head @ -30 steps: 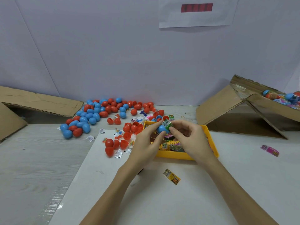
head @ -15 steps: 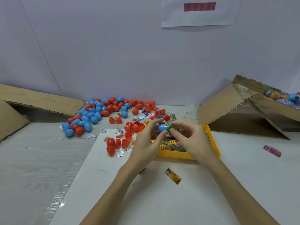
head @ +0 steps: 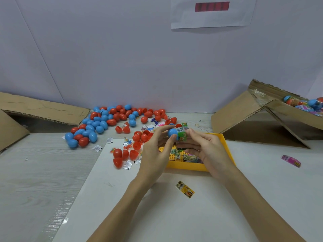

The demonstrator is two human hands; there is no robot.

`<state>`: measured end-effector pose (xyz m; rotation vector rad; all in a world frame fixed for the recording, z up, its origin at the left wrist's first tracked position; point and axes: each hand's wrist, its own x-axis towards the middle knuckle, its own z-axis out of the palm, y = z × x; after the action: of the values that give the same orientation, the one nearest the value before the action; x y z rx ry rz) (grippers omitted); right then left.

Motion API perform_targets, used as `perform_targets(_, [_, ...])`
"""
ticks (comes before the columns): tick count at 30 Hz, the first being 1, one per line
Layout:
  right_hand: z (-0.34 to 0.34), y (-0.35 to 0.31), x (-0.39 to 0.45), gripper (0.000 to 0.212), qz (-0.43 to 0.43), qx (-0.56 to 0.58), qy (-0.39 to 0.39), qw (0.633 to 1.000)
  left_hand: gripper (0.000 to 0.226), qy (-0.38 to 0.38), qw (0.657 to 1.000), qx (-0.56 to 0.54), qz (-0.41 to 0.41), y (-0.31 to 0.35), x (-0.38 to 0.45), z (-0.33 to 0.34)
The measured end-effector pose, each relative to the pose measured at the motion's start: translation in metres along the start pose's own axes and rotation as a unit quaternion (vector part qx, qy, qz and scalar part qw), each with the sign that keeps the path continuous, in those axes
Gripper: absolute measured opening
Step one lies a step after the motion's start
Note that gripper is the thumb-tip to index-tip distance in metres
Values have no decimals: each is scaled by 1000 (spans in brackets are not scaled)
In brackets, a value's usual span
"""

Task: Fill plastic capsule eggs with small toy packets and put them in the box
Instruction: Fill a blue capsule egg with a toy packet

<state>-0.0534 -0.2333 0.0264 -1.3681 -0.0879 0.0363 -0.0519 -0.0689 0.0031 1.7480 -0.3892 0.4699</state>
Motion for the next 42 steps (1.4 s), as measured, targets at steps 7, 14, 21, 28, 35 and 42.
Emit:
perform_targets(7, [2, -2, -1, 36, 9, 2, 5, 1000, 47, -16, 998, 42, 34, -2, -1, -1])
perform_targets(14, [2, 3, -3, 41, 9, 14, -8, 1000, 61, -26, 983, 131, 126, -6, 0, -3])
perform_targets(21, [-1, 2, 1, 47, 99, 153, -27, 983, 62, -31, 982, 141, 125, -5, 2, -5])
perform_targets(28, [-1, 2, 1, 33, 151, 222, -87, 959, 45, -49, 981, 147, 120, -3, -1, -5])
perform_targets(35, [3, 4, 0, 30, 186, 256, -100, 943, 44, -72, 983, 149, 82, -4, -5, -3])
perform_targets(42, [4, 0, -3, 25, 198, 264, -112, 937, 40, -50, 985, 137, 90, -5, -2, -4])
